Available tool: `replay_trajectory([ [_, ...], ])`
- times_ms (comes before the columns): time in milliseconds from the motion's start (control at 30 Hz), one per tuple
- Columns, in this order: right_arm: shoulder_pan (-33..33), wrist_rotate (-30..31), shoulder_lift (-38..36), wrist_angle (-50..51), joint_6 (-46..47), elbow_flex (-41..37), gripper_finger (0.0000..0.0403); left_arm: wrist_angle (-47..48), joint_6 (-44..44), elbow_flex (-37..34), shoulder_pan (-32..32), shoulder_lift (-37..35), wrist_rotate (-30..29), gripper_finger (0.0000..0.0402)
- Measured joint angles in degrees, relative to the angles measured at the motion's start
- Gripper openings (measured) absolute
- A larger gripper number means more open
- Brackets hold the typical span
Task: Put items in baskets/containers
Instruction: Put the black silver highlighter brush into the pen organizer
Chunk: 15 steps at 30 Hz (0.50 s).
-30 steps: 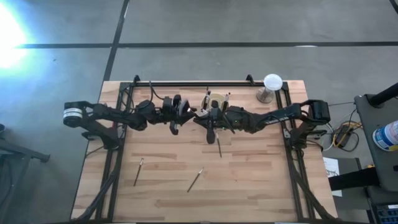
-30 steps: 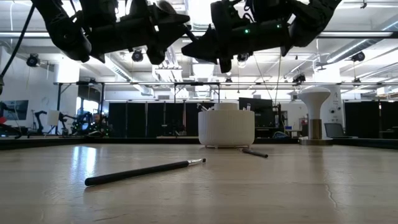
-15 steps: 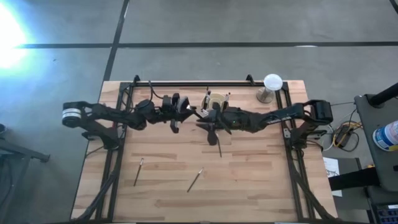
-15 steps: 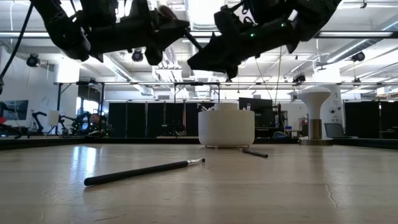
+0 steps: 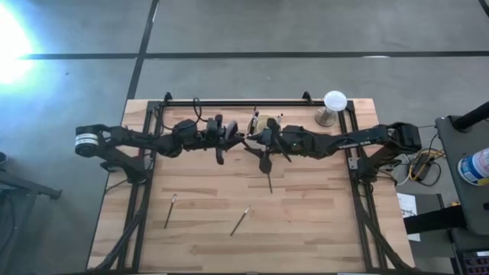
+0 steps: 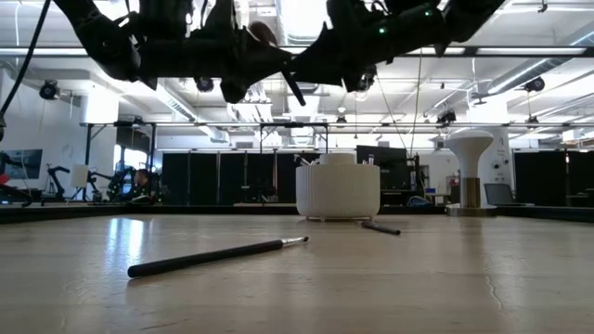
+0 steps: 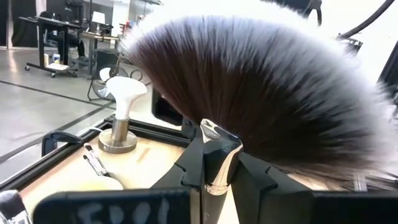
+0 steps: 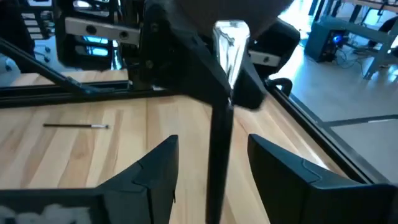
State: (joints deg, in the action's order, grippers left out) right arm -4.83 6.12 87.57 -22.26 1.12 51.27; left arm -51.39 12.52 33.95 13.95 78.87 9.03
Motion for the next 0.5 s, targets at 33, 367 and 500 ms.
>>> replay_trajectory([
  [33, -0.01, 0.01, 0.63, -0.34, -0.06, 0.6, 0.0183, 0.06, -0.07, 0.06, -0.01, 0.0, 0.02, 0.0042],
  [367, -0.01, 2.0, 3.37, -2.09, -0.04, 3.09, 0.0121, 1.28, -0.2, 0.61, -0.12, 0.07, 0.52, 0.0042],
  [500, -0.02, 2.06, 3.37, -2.81, -0.35, 2.95, 0.0058, 1.22, -0.34, 0.64, -0.12, 0.07, 0.53, 0.0042],
])
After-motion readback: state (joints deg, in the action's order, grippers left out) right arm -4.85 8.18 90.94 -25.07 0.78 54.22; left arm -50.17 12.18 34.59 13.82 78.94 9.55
